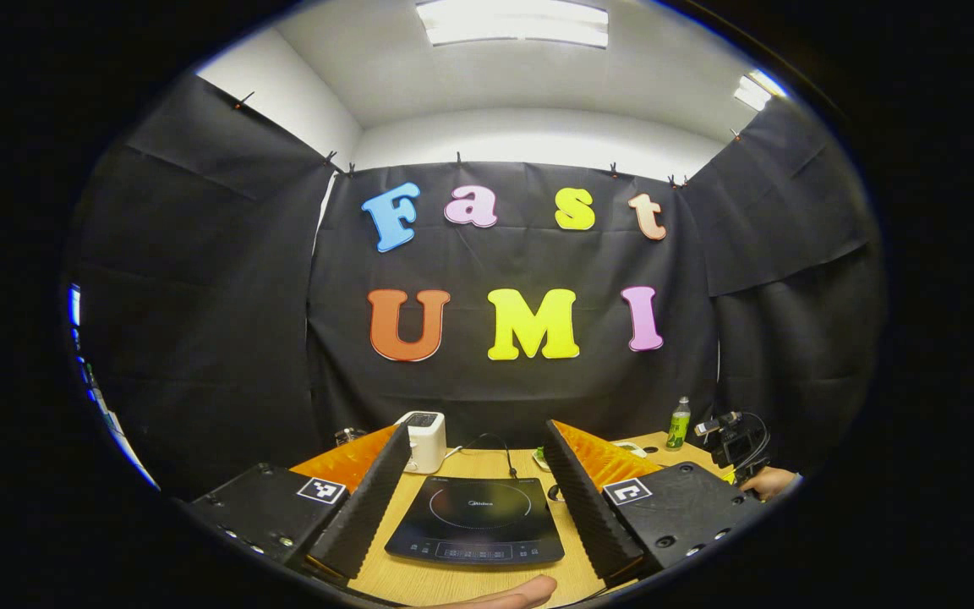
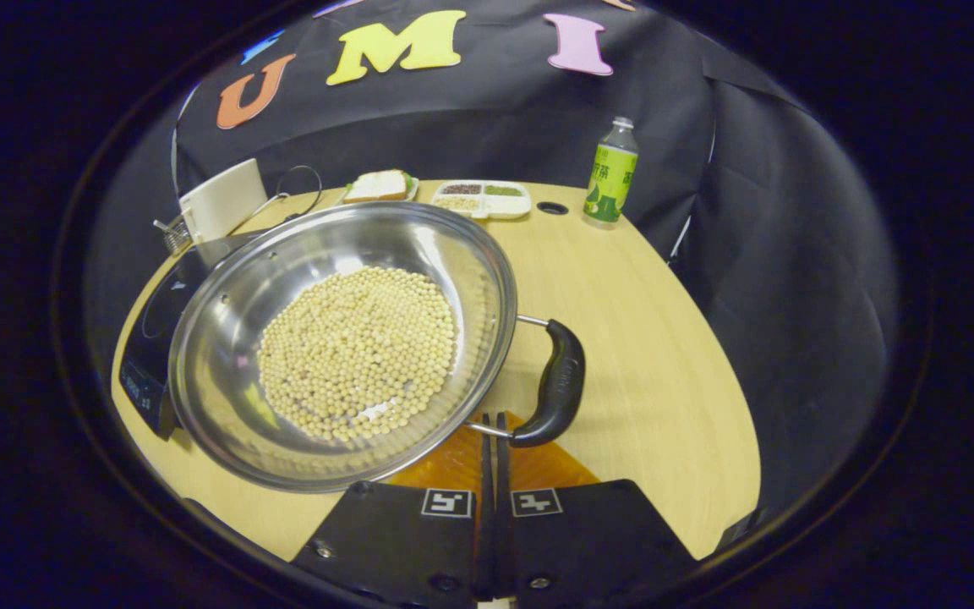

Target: First push the handle of the pot to place it horizontally, then grasp the pot with both hands and set it on the induction cooktop.

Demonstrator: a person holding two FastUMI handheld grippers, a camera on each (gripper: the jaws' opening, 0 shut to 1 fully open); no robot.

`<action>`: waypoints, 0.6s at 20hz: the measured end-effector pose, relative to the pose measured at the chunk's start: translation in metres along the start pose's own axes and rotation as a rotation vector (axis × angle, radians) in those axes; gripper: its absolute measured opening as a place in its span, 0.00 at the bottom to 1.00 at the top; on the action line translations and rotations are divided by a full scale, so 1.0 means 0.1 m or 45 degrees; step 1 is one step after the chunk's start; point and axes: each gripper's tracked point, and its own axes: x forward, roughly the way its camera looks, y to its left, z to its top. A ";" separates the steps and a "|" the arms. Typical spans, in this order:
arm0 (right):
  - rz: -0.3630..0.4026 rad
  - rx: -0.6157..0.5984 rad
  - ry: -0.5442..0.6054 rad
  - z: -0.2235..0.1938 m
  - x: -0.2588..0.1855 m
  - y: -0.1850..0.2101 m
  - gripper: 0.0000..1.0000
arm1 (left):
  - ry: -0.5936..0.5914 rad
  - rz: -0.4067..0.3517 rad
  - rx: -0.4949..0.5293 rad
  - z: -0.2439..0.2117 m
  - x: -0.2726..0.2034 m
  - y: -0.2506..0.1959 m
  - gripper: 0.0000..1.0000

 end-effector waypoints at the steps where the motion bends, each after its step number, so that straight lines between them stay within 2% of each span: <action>1: -0.014 -0.015 -0.008 0.04 0.02 -0.03 0.04 | 0.007 -0.002 0.010 -0.01 0.00 -0.01 0.95; 3: -0.018 -0.023 -0.015 0.10 0.07 -0.07 0.01 | 0.009 -0.002 0.028 -0.02 0.01 -0.02 0.95; 7: -0.015 -0.028 -0.058 0.23 0.16 -0.15 0.04 | 0.020 -0.026 0.020 -0.07 0.01 -0.08 0.95; 12: 0.048 0.040 -0.109 0.34 0.19 -0.19 0.04 | 0.032 -0.010 0.019 -0.09 0.00 -0.04 0.95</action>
